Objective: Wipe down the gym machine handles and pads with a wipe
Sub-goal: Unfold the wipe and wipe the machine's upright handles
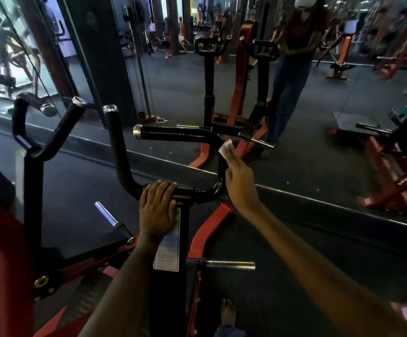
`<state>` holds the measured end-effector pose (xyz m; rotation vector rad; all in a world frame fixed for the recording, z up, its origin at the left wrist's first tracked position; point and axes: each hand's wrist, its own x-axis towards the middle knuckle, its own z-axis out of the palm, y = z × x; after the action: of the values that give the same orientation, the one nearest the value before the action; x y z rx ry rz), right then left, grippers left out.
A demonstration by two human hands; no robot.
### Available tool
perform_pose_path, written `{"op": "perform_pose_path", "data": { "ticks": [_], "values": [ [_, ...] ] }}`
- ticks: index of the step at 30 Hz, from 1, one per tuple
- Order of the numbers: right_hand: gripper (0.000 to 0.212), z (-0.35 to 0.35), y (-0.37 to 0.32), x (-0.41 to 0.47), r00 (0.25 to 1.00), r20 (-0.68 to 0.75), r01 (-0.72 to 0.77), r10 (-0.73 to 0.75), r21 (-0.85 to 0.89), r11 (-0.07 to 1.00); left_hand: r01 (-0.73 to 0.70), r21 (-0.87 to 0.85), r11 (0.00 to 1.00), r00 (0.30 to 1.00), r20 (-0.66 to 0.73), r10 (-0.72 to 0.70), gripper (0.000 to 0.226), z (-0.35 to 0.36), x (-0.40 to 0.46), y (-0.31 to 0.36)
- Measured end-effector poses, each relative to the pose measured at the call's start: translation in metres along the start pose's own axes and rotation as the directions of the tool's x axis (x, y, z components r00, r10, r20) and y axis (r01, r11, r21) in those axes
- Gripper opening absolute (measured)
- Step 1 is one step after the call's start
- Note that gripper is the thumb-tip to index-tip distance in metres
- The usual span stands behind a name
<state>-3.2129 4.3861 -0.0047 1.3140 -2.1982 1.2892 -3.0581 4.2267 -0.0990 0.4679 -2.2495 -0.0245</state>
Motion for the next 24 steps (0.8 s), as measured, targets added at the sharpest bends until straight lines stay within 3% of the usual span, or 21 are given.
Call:
{"op": "perform_pose_path", "data": {
  "ticks": [3,6,8,10,12,14,15,19,24],
  "values": [
    [0.065,0.018,0.007,-0.048,0.992,-0.05,-0.114,0.12,0.097,0.989,-0.01,0.004,1.0,1.0,0.006,0.01,0.041,0.0,0.001,-0.003],
    [0.057,0.01,0.007,-0.066,0.988,-0.056,-0.135,0.143,0.125,0.983,-0.014,-0.001,1.0,1.0,0.009,0.014,0.041,-0.001,0.001,-0.002],
    [0.048,-0.002,0.01,-0.043,0.98,-0.18,-0.069,0.082,0.076,0.995,-0.01,-0.002,1.0,1.0,0.008,0.01,0.042,-0.002,0.001,0.0],
    [0.044,-0.015,0.005,-0.001,0.97,-0.224,0.087,-0.09,-0.022,0.996,-0.004,0.002,1.0,1.0,0.001,0.004,0.042,-0.003,0.002,0.001],
    [0.045,-0.019,0.007,0.034,0.941,0.009,0.328,-0.338,-0.263,0.907,0.002,0.002,1.0,1.0,0.0,-0.002,0.042,-0.003,0.002,0.003],
    [0.052,-0.018,0.019,0.047,0.843,0.301,0.538,-0.446,-0.433,0.724,0.004,0.002,1.0,1.0,0.004,-0.004,0.043,-0.004,0.001,0.003],
    [0.054,-0.02,0.025,0.045,0.81,0.356,0.586,-0.466,-0.45,0.674,0.004,0.002,1.0,1.0,0.003,-0.004,0.043,-0.003,0.002,0.002],
    [0.049,-0.015,0.029,-0.004,0.759,0.384,0.651,-0.525,-0.462,0.603,-0.01,0.002,1.0,1.0,-0.024,0.01,0.044,-0.001,0.002,0.001],
    [0.044,0.002,-0.007,-0.014,0.806,0.384,0.567,-0.45,-0.283,0.774,-0.019,0.006,1.0,0.999,-0.045,0.02,0.043,0.0,0.002,0.0]
  ]
}}
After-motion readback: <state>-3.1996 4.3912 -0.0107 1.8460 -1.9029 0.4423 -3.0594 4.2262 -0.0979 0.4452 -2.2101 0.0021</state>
